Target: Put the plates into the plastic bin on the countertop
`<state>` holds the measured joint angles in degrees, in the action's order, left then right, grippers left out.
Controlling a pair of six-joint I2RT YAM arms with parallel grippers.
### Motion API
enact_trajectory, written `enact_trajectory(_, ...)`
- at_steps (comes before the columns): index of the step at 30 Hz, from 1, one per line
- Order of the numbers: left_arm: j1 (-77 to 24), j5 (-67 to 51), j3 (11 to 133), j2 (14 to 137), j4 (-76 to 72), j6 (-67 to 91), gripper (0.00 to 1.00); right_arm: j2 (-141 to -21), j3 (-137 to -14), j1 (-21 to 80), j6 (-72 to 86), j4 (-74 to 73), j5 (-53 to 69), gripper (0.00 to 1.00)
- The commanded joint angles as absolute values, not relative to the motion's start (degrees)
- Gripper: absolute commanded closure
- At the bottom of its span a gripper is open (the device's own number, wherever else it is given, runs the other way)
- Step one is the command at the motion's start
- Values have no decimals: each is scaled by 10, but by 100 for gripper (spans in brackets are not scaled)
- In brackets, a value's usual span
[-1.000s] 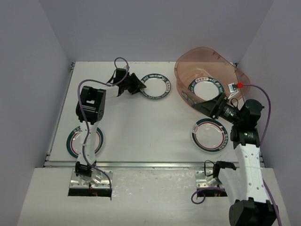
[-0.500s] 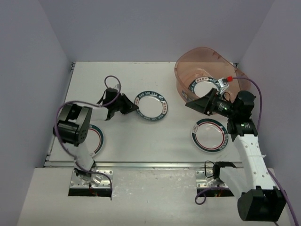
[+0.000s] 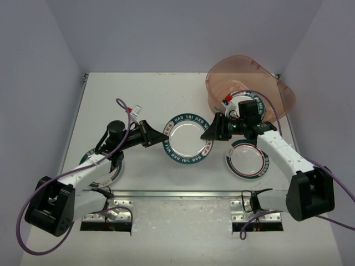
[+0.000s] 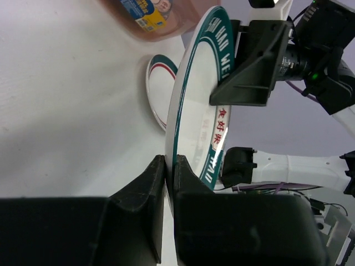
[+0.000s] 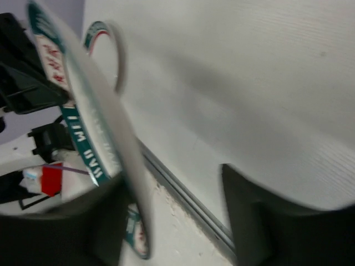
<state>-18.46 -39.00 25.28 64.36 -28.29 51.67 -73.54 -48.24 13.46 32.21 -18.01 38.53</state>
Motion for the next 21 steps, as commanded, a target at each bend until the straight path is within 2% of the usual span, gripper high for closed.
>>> enact_trajectory(1,-185,-391,282,613,-276,502,100,-715,-465,142,303,-131,443,76)
enact_trajectory(3,-185,-392,286,615,-271,500,97,-709,-455,142,320,-101,478,100)
enact_trajectory(4,-185,-387,291,616,-259,495,77,-706,-456,141,326,-94,477,100)
enact_trajectory(5,-185,-366,297,613,-220,482,37,-702,-460,139,335,-95,461,100)
enact_trajectory(6,-185,-332,310,602,-170,462,13,-695,-466,132,346,-98,436,100)
enact_trajectory(7,-185,-297,323,593,-123,446,0,-691,-469,126,353,-99,417,100)
enact_trajectory(10,-185,-140,351,528,38,399,0,-679,-486,23,453,-105,346,100)
enact_trajectory(13,-185,-61,354,440,115,372,0,-681,-494,-70,564,-102,254,100)
enact_trajectory(18,-185,-34,361,350,211,327,0,-706,-508,-129,749,-94,54,100)
enact_trajectory(21,-185,-37,357,332,240,317,0,-756,-558,-129,787,-101,5,100)
